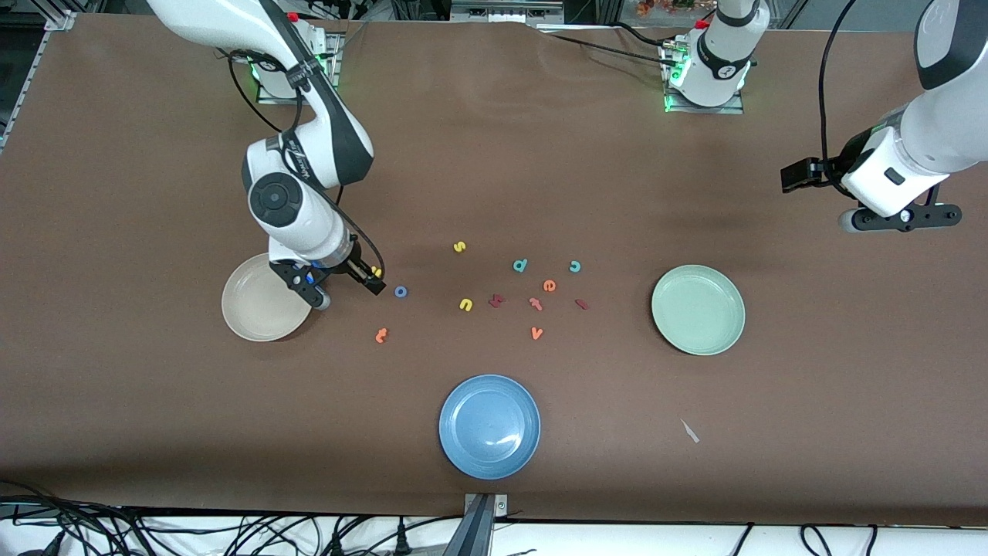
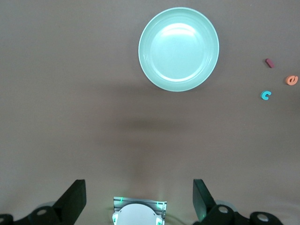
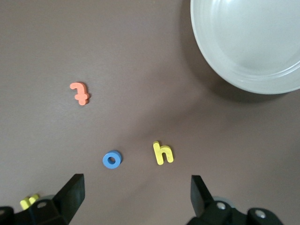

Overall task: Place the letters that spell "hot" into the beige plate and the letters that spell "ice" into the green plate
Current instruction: 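Reach the right gripper toward the yellow h beside the cream plate, then grasp the yellow h with the right gripper while the left gripper reaches letters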

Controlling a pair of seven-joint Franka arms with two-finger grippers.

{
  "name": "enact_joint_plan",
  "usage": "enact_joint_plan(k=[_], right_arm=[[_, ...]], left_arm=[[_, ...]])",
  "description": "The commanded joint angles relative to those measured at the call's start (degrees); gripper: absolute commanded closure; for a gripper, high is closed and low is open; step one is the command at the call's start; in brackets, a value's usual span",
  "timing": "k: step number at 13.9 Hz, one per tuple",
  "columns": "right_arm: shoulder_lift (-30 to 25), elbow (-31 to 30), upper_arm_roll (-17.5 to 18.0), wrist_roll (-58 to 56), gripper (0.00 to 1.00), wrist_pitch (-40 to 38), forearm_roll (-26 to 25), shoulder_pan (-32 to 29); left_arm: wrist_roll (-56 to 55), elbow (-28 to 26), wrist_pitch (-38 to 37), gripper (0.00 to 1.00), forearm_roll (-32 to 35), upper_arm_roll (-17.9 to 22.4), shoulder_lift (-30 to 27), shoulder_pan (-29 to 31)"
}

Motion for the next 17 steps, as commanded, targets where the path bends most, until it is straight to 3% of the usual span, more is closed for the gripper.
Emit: enact_joint_plan(k=[1,5,13,17], right_arm=[[-1.18,-6.8,-0.01,1.03,0.0,8.32,0.61,-0.03],[0.83,-8.4,0.34,-0.12,0.0,11.17,0.52,-0.03],[4.27,-7.53,0.95,-2.75,0.02,10.91,0.61,-0.73],[5.5,-7.53,0.95,-2.75,0.05,12.49,0.61,-0.73]], left_arm=[[-5.92,1.7,-1.17,0.0,-3.29,0.22,2.7,-0.13],[-15.4,1.88,0.23,0.0,-5.41,0.13,7.35,-0.65],[-43.62,8.65,13.75,0.0,-4.97,-0.22,24.49,-14.87],[-52.43,8.65,21.67,0.0,-5.32,-0.22,28.98,-16.82]])
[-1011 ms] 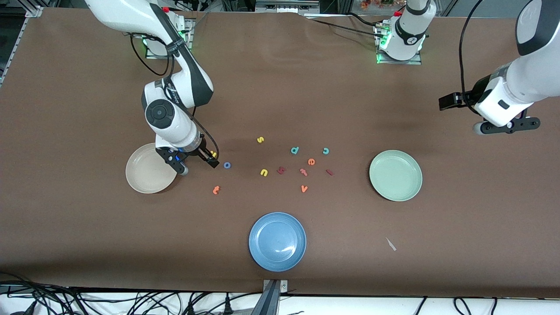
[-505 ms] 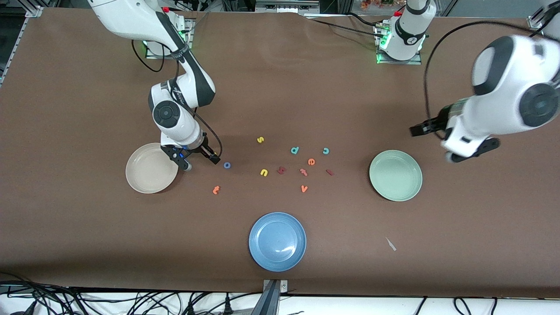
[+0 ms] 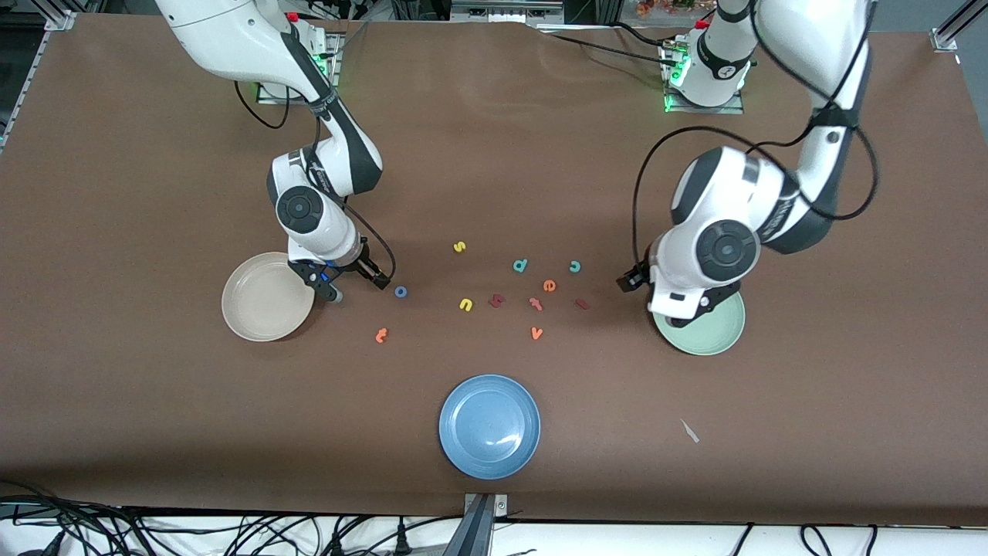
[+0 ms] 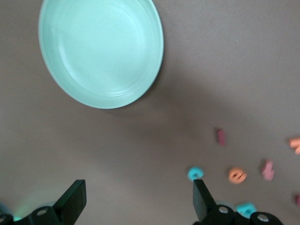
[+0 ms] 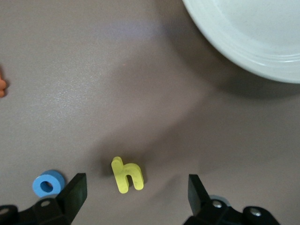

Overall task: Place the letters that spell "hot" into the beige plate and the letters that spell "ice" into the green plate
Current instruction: 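Grasp the yellow h with the right gripper while the left gripper reaches letters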

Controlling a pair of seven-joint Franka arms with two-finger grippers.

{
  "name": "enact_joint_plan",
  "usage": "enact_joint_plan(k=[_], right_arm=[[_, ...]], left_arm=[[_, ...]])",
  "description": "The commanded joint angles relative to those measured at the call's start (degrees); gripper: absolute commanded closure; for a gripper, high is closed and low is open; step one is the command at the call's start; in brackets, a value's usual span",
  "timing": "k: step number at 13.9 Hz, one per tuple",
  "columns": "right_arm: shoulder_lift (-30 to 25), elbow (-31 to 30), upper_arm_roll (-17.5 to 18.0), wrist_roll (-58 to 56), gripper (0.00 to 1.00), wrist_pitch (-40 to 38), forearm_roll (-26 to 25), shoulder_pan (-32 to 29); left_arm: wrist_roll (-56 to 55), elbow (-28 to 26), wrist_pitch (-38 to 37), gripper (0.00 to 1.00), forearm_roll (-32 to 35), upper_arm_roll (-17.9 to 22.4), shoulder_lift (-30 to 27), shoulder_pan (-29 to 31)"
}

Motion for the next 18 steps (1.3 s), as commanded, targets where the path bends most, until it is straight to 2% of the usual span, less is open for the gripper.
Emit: enact_joint_plan(k=[1,5,7,13,16,18], right_arm=[[1.46,0.49,0.66,-1.14,0.06,1.7,0.61,-0.58],[1.99,0.85,0.92,-1.14,0.21,2.05,0.61,-0.49],[2.08,1.2,1.45,-1.14,0.35,2.05,0.61,-0.58],[2.52,1.64,1.54,-1.14,0.7,2.14,0.7,-0.67],[2.52,2.34,1.54,-0.79,0.81,2.05,0.87,-0.67],[2.61,4.61,1.54,-1.14,0.87,0.75,3.49,-0.5]], left_arm=[[-3.92,2.3,1.9,0.0,-0.65,0.59,2.33,-0.58],[-5.23,2.21,2.18,0.0,-0.64,0.59,2.6,-0.85],[-5.5,2.21,2.18,0.0,-0.38,0.59,2.6,-0.76],[-5.59,2.21,2.27,0.0,-0.73,0.67,2.86,-0.58],[-7.42,2.21,5.15,0.0,-0.91,0.67,4.88,-1.11],[-8.31,2.29,7.27,0.0,-0.21,0.67,5.85,-1.37]])
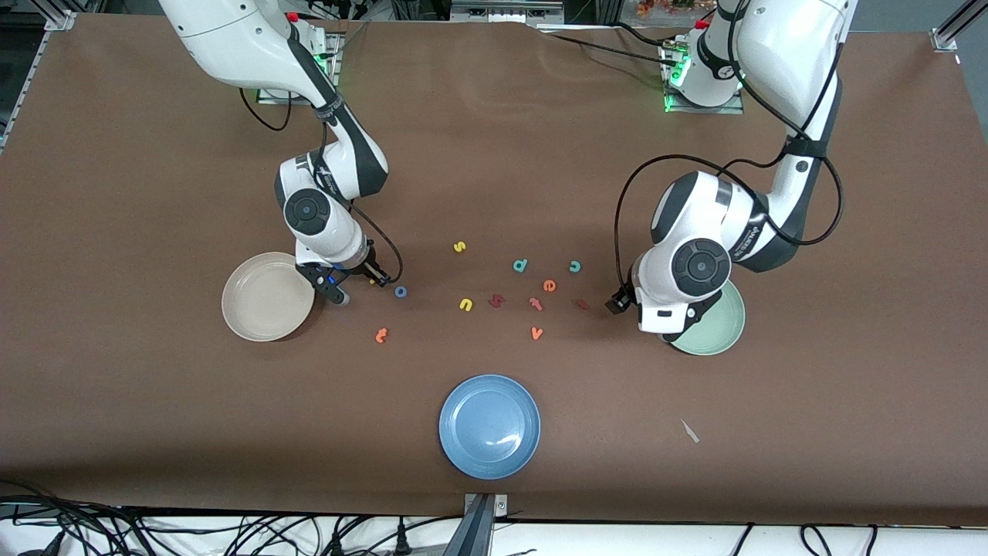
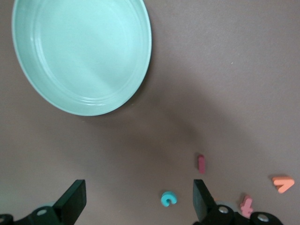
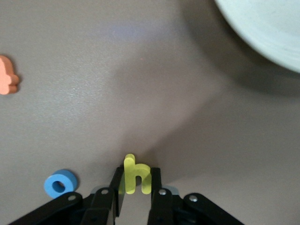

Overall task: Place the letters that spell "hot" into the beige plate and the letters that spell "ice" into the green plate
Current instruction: 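Drop the yellow h into the cream plate with the right gripper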

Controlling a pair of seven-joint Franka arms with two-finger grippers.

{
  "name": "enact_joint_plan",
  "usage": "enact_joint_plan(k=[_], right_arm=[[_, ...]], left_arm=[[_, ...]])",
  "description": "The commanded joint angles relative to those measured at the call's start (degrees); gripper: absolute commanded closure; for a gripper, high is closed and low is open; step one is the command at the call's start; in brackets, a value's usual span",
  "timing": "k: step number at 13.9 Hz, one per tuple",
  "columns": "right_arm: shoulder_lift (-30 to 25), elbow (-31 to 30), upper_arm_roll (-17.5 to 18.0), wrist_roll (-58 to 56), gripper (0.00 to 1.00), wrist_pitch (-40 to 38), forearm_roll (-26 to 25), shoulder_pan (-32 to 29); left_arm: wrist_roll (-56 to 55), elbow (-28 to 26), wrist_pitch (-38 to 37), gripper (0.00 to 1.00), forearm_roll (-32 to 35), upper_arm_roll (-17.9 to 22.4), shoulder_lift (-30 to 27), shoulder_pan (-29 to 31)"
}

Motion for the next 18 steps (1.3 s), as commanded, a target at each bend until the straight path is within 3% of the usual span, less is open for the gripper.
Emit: enact_joint_plan(k=[1,3,4,8,14,15,16,17,18], right_arm=[[0.41,5.19,0.47,-1.88,0.89,-6.3,2.12,-0.57],[-2.48,8.45,-0.93,-9.05,0.9,-18.26,2.38,-0.57],[-4.15,8.02,-2.42,-12.83,0.9,-20.14,2.12,-0.57],[-7.94,4.94,-8.13,-30.23,0.9,-22.96,1.59,-0.57],[-6.89,3.63,-19.21,-59.67,0.87,-22.35,1.32,-0.83],[-6.02,3.8,-19.83,-63.55,0.62,-22.0,2.28,-1.36],[-5.84,3.97,-19.84,-63.85,0.12,-21.57,2.46,-1.88],[-5.84,4.5,-19.84,-63.41,0.0,-21.65,3.94,-1.89],[-5.92,5.72,-19.75,-60.89,0.0,-22.34,8.05,-1.71]], left_arm=[[-1.49,1.27,2.58,0.02,-0.12,0.44,2.7,-0.97],[-2.01,1.26,5.57,0.07,-0.12,0.44,5.42,-2.29],[-2.88,1.35,6.89,0.1,-0.38,0.44,6.65,-3.42],[-4.99,1.35,10.15,0.35,-1.0,0.44,8.33,-4.22],[-7.29,1.62,14.89,0.4,-0.82,0.36,11.15,-6.86],[-7.55,1.53,16.55,0.4,-0.91,0.36,11.5,-6.86],[-7.73,1.53,18.13,0.4,-0.91,0.36,11.85,-7.38],[-7.9,1.53,18.93,0.4,-0.91,0.36,12.2,-8.09],[-7.9,1.53,18.94,0.4,-0.91,0.36,12.47,-8.44]])
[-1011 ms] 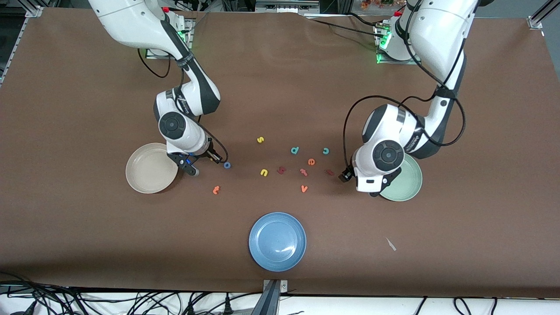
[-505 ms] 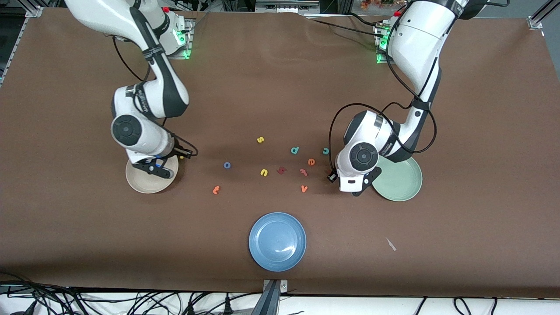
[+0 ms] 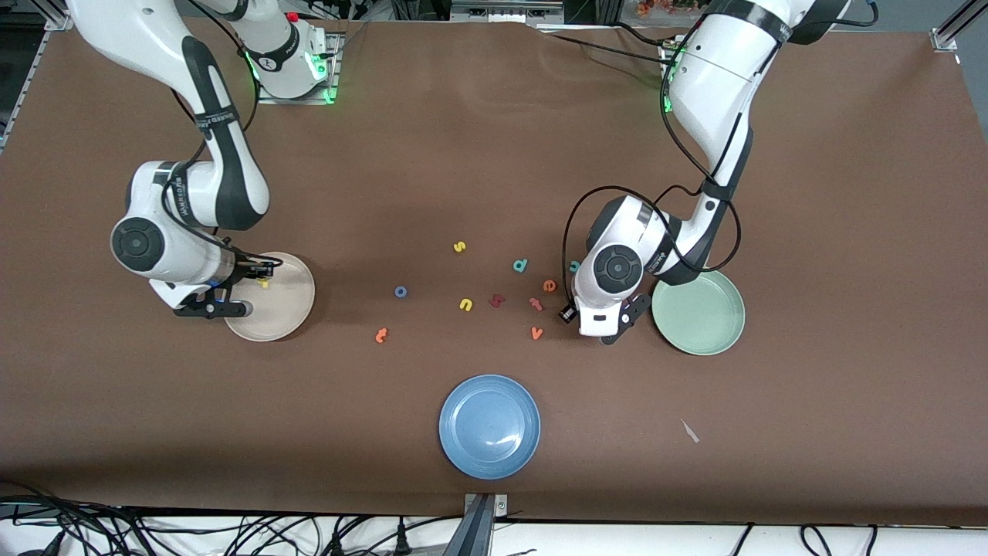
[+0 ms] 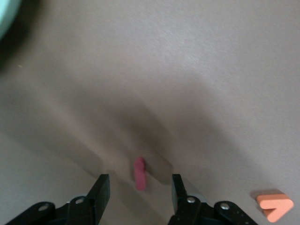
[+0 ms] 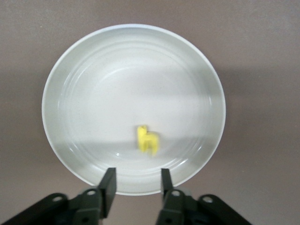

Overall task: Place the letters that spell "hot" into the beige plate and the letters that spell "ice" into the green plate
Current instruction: 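Drop the yellow h into the cream plate with the right gripper, then grasp the orange f with the right gripper while the left gripper grasps pink i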

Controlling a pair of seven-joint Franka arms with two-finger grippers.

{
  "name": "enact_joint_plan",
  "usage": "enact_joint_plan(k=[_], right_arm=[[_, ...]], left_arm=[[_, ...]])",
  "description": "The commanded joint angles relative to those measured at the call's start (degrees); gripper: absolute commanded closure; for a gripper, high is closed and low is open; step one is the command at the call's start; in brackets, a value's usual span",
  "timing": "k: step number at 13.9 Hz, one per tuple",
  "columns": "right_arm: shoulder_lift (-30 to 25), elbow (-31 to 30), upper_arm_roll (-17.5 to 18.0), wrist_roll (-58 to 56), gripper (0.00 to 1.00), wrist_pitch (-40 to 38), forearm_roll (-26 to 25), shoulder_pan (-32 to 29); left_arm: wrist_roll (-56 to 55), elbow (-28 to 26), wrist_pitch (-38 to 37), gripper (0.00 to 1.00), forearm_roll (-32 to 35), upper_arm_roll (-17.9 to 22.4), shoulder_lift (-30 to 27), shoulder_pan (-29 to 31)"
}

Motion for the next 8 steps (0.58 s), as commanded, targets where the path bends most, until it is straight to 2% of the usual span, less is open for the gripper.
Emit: enact_joint_plan(k=[1,3,6,7,8], right_arm=[[-0.11,2.61,0.37,5.61,0.0,-0.79,8.1,0.85],[0.93,4.81,0.55,14.93,0.0,-0.79,9.81,2.17],[3.66,8.24,2.21,22.69,0.0,-0.18,11.12,3.58],[4.88,10.16,3.35,24.45,0.0,-0.18,11.39,3.67],[6.55,12.18,4.5,25.17,0.0,-0.18,11.22,3.76]], left_arm=[[-0.75,1.51,0.64,0.4,-0.47,0.61,1.34,-1.44],[-0.75,1.51,0.64,0.52,-0.29,0.61,1.25,-1.36],[-0.75,1.51,0.55,0.82,-0.38,0.61,0.99,-1.35],[-0.66,1.51,0.46,0.88,-0.29,0.7,0.9,-1.09],[-0.66,1.42,0.38,0.88,-0.29,0.7,0.81,-0.92]])
